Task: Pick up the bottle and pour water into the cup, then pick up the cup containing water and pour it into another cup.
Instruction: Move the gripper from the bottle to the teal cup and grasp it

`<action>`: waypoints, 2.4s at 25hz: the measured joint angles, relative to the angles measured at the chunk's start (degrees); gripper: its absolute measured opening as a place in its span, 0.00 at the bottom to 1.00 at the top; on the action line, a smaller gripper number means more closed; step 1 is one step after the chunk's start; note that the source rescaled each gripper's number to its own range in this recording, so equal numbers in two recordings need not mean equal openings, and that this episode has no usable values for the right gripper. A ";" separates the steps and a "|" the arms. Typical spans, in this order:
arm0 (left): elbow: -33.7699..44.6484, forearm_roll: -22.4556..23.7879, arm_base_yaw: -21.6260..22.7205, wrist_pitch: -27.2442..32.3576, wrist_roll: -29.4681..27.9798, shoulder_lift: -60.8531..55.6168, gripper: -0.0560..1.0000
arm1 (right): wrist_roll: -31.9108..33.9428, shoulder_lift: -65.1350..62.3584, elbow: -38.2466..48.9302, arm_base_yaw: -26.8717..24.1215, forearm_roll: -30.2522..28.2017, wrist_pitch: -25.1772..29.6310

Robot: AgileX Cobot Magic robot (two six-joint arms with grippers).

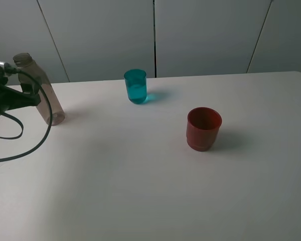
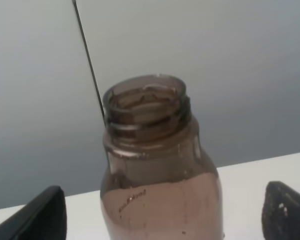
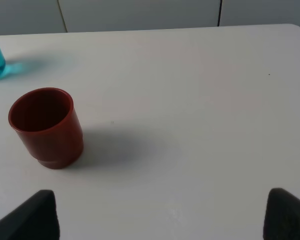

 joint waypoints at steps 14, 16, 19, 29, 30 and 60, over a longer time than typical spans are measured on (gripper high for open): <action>1.07 6.33 -2.44 5.40 0.10 -13.02 0.99 | 0.00 0.00 0.00 0.00 0.00 0.00; 0.50 6.42 -4.46 7.19 0.10 -13.42 0.99 | 0.00 0.00 0.00 0.00 0.00 0.00; -1.97 6.46 -8.30 11.11 0.10 -13.42 0.99 | 0.00 0.00 0.00 0.00 0.00 0.00; -12.01 6.57 -17.17 17.69 -0.63 -5.41 0.99 | 0.00 0.00 0.00 0.00 0.00 0.00; -12.21 6.85 -17.31 16.15 -1.44 -3.47 0.99 | 0.00 0.00 0.00 0.00 0.00 0.00; -38.85 21.48 -17.52 8.53 -10.90 32.93 0.99 | -0.33 0.00 0.00 0.00 0.00 0.00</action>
